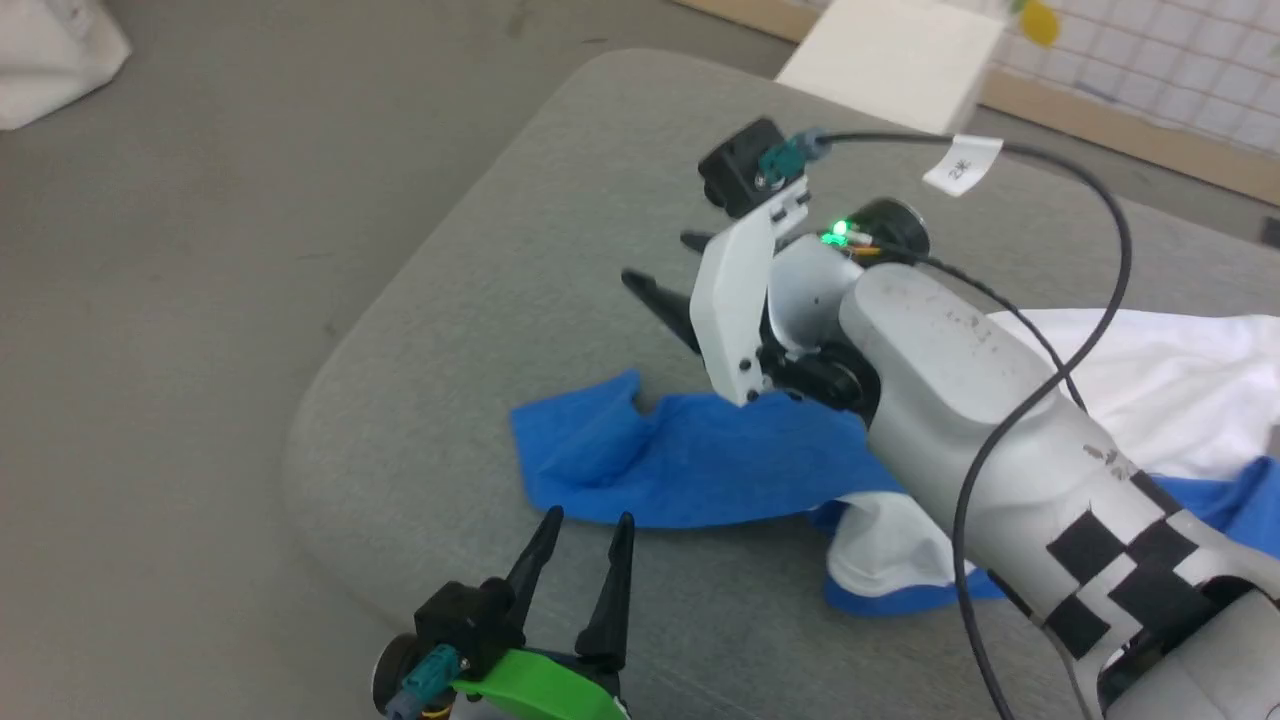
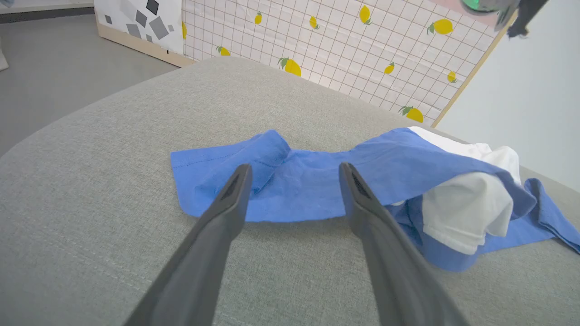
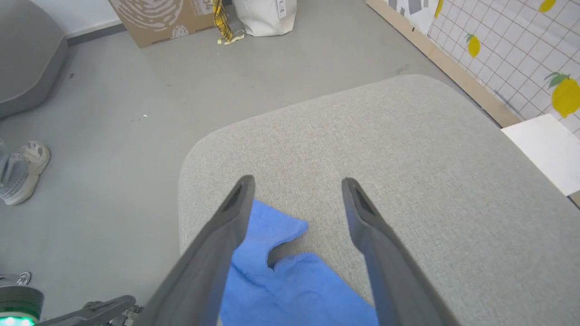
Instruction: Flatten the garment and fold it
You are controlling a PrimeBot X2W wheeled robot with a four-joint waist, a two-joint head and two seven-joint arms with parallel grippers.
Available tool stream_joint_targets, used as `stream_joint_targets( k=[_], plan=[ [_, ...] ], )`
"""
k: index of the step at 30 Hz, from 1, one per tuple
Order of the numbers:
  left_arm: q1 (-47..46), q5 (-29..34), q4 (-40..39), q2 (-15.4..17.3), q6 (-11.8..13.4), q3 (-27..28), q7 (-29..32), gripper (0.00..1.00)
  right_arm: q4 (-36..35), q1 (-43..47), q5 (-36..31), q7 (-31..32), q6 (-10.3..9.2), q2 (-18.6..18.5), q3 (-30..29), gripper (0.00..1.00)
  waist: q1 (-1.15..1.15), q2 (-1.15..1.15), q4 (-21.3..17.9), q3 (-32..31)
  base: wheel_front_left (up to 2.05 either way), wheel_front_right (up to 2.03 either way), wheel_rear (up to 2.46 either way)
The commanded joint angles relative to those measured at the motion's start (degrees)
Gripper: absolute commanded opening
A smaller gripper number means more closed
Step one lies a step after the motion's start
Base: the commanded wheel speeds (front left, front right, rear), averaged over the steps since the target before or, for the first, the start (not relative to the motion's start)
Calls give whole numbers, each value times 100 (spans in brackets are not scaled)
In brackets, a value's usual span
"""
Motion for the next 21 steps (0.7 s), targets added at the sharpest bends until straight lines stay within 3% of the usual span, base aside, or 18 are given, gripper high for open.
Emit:
stream_joint_targets(
  k=[1, 6, 11, 18, 21],
  plan=[
    [23, 107, 2, 7, -21, 35, -22, 100, 1, -117, 50, -118, -9, -15, -56, 100, 0, 0, -466, -285, 0, 0, 0],
    [139, 174, -66, 68, -19, 144, -22, 100, 188, -220, -147, -581, -9, -29, -457, 100, 0, 0, -945, -421, 0, 0, 0],
    [282, 203, -133, 138, -5, 187, -22, 100, 104, 102, -411, -1145, -9, -410, -1047, 100, 0, 0, -1301, -515, 0, 0, 0],
    [472, 246, -361, 243, 58, 291, -22, 100, -790, 1503, -1269, -2104, -9, -1168, -2336, 100, 0, 0, -1735, -542, 0, 0, 0],
    [550, 261, -449, 280, 76, 327, -22, 100, -1450, 2471, -1778, -2354, -9, -1229, -3169, 100, 0, 0, -1858, -523, 0, 0, 0]
  ],
)
